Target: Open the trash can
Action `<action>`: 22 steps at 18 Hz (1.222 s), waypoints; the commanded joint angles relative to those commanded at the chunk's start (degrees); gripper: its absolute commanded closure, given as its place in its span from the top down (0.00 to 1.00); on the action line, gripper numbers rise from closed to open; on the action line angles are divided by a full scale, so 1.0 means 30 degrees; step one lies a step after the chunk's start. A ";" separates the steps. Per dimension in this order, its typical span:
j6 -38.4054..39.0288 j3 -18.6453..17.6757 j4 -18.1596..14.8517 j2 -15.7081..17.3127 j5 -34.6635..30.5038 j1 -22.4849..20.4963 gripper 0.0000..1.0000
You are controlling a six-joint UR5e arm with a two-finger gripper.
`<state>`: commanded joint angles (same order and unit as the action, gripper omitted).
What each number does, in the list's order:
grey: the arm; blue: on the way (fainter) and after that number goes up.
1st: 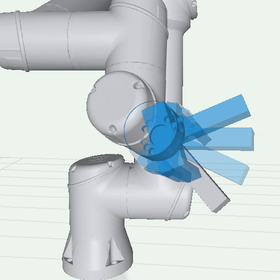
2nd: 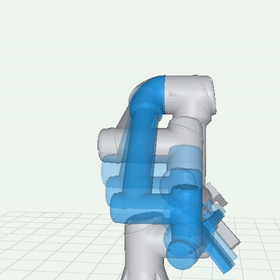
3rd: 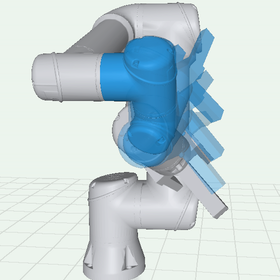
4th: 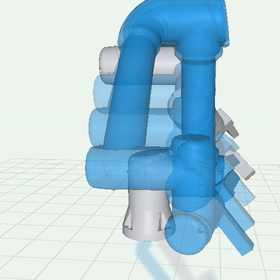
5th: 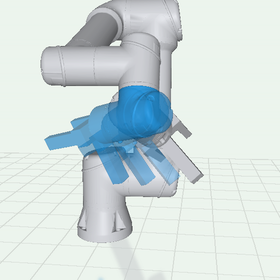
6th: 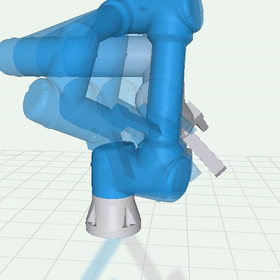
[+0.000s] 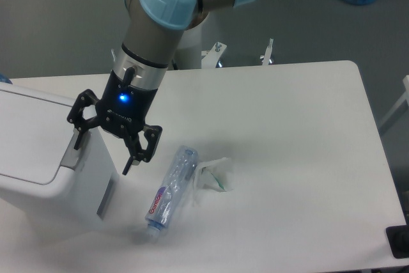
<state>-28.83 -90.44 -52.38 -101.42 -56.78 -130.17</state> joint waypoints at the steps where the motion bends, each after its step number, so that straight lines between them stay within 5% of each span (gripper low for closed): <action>1: -0.0058 -0.0058 0.0000 0.0000 0.0000 0.0000 1.00; 22: -0.0030 0.0116 0.0029 -0.0001 0.0059 -0.0029 1.00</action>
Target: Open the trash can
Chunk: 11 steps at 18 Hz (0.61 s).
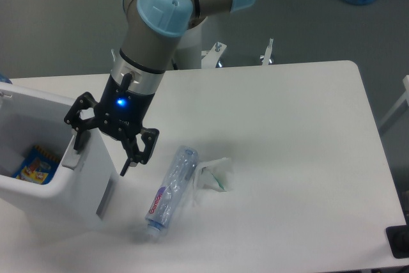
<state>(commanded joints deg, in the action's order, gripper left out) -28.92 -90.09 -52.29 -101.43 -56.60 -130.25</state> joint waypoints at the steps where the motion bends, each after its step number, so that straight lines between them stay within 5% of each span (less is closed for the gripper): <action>1: -0.0058 0.0088 0.0000 0.0029 0.0029 -0.0029 1.00; 8: -0.1314 0.0382 0.0322 0.0000 -0.0262 -0.1637 1.00; 11: -0.2894 0.0353 0.0643 -0.0116 -0.3094 -0.2459 1.00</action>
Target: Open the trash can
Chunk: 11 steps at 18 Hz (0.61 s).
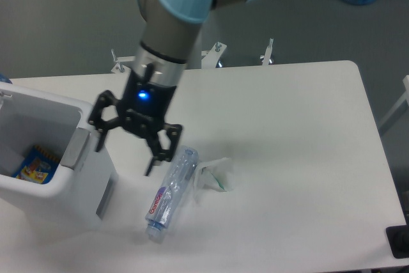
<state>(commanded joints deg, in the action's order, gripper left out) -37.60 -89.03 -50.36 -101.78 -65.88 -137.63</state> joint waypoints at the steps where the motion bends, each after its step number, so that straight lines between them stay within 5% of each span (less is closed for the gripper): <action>1: -0.1050 0.0000 0.0146 -0.0146 -0.1172 -0.0205 1.00; 6: -0.5158 -0.0204 0.0587 -0.1522 -0.3905 -0.2514 1.00; 11: -0.8171 -0.0205 0.0558 -0.2546 -0.4142 -0.4864 1.00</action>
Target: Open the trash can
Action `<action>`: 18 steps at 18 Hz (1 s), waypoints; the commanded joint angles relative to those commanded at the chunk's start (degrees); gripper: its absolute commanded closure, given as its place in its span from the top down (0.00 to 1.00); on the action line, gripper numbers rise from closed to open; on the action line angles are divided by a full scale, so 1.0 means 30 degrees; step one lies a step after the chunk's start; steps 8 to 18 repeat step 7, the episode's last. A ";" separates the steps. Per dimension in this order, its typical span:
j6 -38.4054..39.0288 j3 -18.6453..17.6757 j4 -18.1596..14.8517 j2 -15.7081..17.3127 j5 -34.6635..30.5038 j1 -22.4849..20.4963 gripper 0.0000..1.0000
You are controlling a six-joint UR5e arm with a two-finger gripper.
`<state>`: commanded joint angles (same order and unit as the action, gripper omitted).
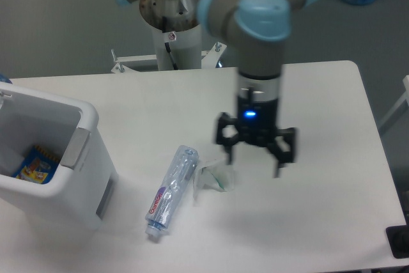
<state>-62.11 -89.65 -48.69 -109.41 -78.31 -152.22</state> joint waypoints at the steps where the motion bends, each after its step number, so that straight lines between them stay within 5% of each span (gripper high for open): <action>1: -0.0589 -0.0029 -0.0058 -0.0119 -0.0145 -0.0117 1.00; 7: -0.1444 -0.0703 -0.0322 -0.0238 -0.3104 0.0232 1.00; 18: -0.1444 -0.0703 -0.0322 -0.0238 -0.3104 0.0232 1.00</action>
